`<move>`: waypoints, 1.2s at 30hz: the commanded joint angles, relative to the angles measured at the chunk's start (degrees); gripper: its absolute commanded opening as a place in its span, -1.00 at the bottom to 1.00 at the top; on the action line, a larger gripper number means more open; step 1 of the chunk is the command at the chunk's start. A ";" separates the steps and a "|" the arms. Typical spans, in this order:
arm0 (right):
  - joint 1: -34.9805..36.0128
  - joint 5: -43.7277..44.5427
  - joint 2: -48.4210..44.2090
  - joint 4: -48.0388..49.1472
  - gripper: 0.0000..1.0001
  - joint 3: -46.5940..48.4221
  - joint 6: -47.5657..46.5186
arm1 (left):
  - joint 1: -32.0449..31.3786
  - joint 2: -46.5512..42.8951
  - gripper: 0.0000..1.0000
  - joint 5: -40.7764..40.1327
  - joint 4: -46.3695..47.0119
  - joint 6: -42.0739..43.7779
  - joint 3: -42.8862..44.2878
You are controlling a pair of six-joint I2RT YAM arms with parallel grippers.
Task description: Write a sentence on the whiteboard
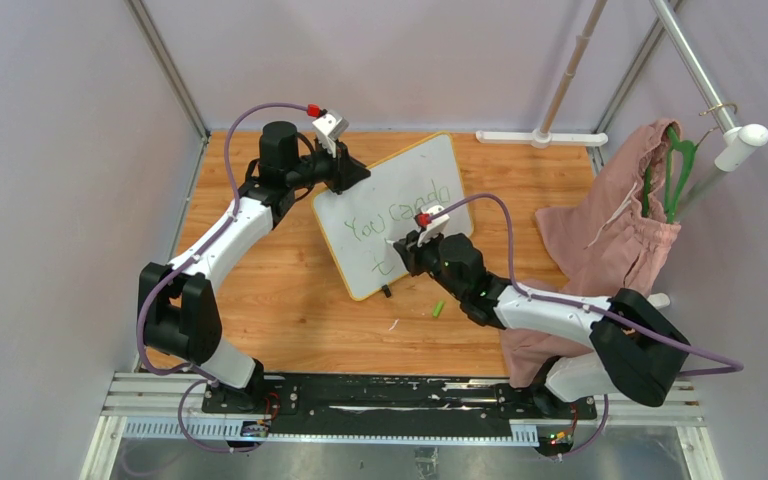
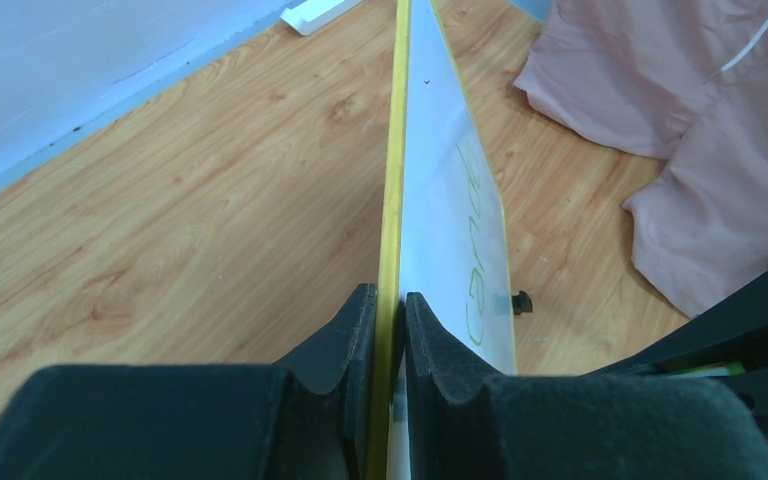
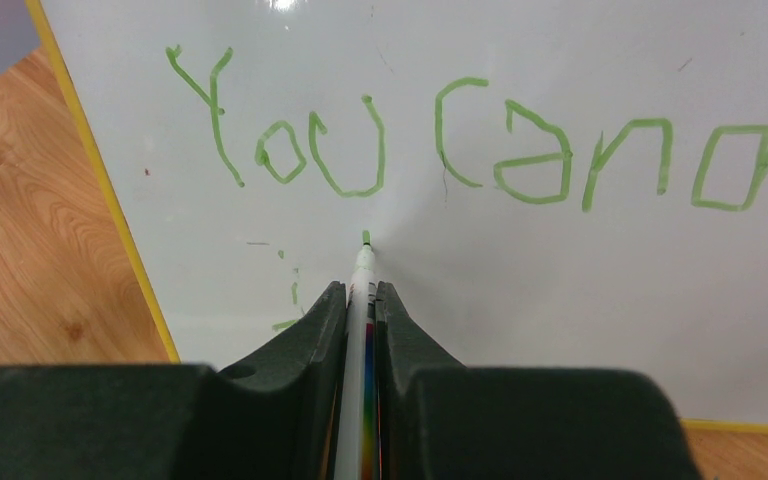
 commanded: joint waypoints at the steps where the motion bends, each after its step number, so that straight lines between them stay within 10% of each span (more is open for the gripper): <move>1: -1.09 0.89 0.50 -0.56 -1.00 -3.08 1.32 | -2.12 1.02 -0.90 0.99 -3.60 0.09 -2.00; 36: -0.65 0.42 -1.67 -1.94 -1.00 -6.48 3.50 | -2.74 1.25 -0.91 0.99 -3.60 0.18 -2.04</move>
